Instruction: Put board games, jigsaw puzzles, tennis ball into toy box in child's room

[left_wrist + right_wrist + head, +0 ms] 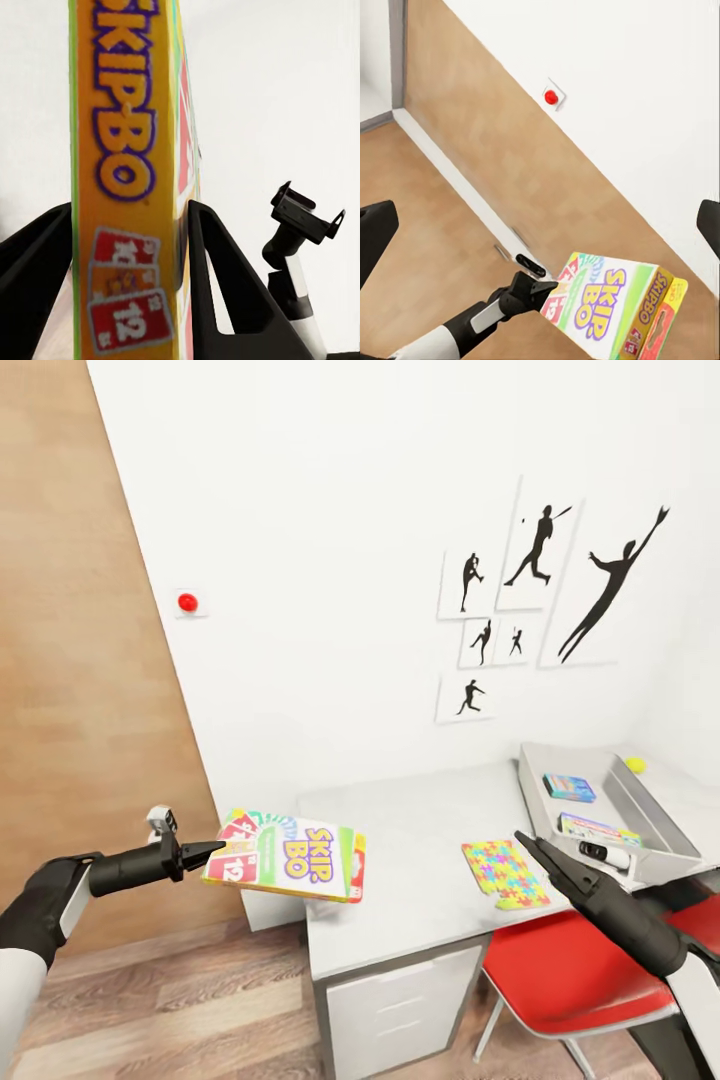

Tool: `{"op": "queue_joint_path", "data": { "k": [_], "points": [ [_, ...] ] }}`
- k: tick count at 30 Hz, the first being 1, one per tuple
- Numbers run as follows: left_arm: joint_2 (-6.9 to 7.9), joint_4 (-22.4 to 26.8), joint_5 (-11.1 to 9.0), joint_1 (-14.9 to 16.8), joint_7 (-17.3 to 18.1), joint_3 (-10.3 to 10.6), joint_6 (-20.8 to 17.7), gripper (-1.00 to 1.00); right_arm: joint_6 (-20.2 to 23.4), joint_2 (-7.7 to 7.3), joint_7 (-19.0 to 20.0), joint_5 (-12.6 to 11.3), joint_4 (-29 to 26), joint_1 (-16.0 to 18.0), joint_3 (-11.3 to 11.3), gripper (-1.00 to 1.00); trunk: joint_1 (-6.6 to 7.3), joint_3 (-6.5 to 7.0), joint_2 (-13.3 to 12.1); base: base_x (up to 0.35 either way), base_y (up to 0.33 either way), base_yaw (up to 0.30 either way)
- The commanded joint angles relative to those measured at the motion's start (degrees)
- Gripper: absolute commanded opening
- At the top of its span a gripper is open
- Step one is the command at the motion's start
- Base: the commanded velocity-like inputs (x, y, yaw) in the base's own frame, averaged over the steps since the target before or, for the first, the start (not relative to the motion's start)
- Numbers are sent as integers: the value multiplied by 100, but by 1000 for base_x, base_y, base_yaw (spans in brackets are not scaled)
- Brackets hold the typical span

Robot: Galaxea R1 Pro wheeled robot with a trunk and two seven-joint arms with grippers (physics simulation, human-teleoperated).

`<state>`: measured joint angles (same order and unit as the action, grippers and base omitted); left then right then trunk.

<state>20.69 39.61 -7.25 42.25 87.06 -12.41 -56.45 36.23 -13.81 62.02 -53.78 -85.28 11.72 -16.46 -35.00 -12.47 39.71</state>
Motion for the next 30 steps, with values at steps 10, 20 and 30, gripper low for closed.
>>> {"op": "queue_joint_path", "data": {
  "k": [10,20,30],
  "points": [
    [-9,4,-13,3,22,1,-39,-100,82,1,248,-40,7,-191,-494,100,219,240,-396,-1,0,-210],
    [-21,3,-13,3,22,3,-25,-100,77,0,312,-33,59,-196,-717,100,438,488,-797,0,0,-210],
    [-32,2,-13,3,22,8,-13,-100,83,1,320,-44,77,-272,-945,100,504,610,-917,0,0,-210]
  ]
}}
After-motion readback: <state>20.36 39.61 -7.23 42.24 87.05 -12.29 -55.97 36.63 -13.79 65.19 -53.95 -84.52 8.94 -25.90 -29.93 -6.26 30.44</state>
